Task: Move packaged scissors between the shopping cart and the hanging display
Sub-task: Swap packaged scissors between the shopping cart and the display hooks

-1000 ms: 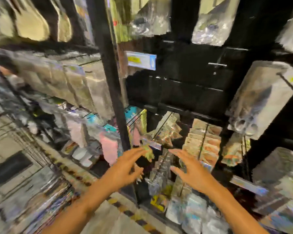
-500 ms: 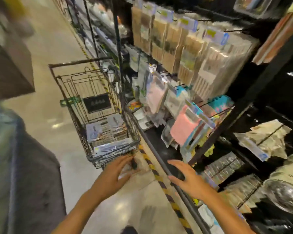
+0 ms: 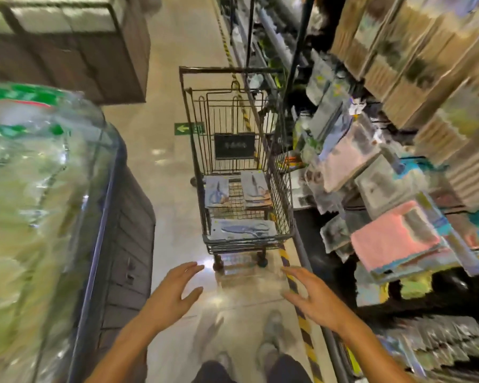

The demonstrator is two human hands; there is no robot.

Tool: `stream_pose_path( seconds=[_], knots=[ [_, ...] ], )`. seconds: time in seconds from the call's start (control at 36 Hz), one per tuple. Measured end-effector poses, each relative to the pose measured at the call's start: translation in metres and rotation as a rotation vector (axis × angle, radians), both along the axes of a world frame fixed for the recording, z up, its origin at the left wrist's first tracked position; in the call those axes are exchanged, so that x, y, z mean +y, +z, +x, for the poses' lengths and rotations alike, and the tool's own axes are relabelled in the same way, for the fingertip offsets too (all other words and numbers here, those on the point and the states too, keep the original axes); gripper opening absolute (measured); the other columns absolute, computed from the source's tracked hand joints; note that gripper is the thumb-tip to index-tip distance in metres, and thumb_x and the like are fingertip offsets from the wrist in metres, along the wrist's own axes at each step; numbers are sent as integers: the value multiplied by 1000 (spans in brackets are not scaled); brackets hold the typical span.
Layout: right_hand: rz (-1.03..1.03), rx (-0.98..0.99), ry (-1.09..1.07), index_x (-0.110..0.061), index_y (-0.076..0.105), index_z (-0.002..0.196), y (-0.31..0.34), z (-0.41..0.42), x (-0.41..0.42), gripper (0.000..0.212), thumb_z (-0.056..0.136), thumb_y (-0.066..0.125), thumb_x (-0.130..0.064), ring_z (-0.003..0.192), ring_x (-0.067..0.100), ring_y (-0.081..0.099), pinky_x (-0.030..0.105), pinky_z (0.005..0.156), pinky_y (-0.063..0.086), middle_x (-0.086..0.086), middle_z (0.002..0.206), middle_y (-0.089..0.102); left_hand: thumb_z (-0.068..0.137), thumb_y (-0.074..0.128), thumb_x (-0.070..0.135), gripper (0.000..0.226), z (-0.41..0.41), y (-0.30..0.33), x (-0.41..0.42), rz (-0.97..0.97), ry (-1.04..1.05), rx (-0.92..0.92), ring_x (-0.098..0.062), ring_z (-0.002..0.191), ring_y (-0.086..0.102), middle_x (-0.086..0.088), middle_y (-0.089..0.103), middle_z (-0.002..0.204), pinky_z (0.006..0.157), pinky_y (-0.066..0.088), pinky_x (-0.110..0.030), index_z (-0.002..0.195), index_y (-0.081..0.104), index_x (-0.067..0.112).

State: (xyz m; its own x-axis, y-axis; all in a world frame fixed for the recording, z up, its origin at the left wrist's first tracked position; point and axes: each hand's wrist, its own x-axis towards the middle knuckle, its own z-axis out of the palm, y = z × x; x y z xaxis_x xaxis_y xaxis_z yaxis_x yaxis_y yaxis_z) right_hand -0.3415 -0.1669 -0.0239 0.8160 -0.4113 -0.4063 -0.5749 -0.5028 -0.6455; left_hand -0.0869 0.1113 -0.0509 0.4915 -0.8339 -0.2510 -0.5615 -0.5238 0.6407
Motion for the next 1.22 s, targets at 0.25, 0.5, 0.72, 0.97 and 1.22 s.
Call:
stream_pose_path(
  seconds=[0.25,0.5,0.72,0.97,1.22],
  knots=[
    [3,-12,130,-39,43,146,-22,64,-79,58,93,61,-54,140,2,39,32,119,34,-15,149,44,97,45,58,57,34,2,-58,127,87,-2,-9,145,29,11,34,157,115,19,-19,149,37,38],
    [-8,47,267,-30,43,150,-23,131,-164,60,95,62,-46,141,8,35,8,104,19,-9,153,42,93,40,61,68,51,12,-159,173,84,-48,-13,144,32,5,38,154,113,13,-12,151,39,24],
    [32,135,336,-36,43,147,-39,167,-202,56,95,61,-48,140,9,37,21,114,25,-12,151,43,91,41,61,69,63,-6,-200,223,106,42,-17,147,28,0,33,159,118,16,-22,153,34,32],
    [44,270,274,-36,44,147,-62,198,-203,59,93,64,-49,138,9,40,18,108,26,-12,146,46,98,57,42,61,102,-54,-206,273,85,123,-18,146,29,3,32,160,122,25,-32,153,33,34],
    [27,366,261,-21,44,149,-88,228,-208,60,96,64,-40,140,18,41,29,114,31,0,152,45,98,59,34,61,149,-86,-226,284,-2,188,-25,144,34,-7,37,157,119,26,-33,153,36,24]
  ],
)
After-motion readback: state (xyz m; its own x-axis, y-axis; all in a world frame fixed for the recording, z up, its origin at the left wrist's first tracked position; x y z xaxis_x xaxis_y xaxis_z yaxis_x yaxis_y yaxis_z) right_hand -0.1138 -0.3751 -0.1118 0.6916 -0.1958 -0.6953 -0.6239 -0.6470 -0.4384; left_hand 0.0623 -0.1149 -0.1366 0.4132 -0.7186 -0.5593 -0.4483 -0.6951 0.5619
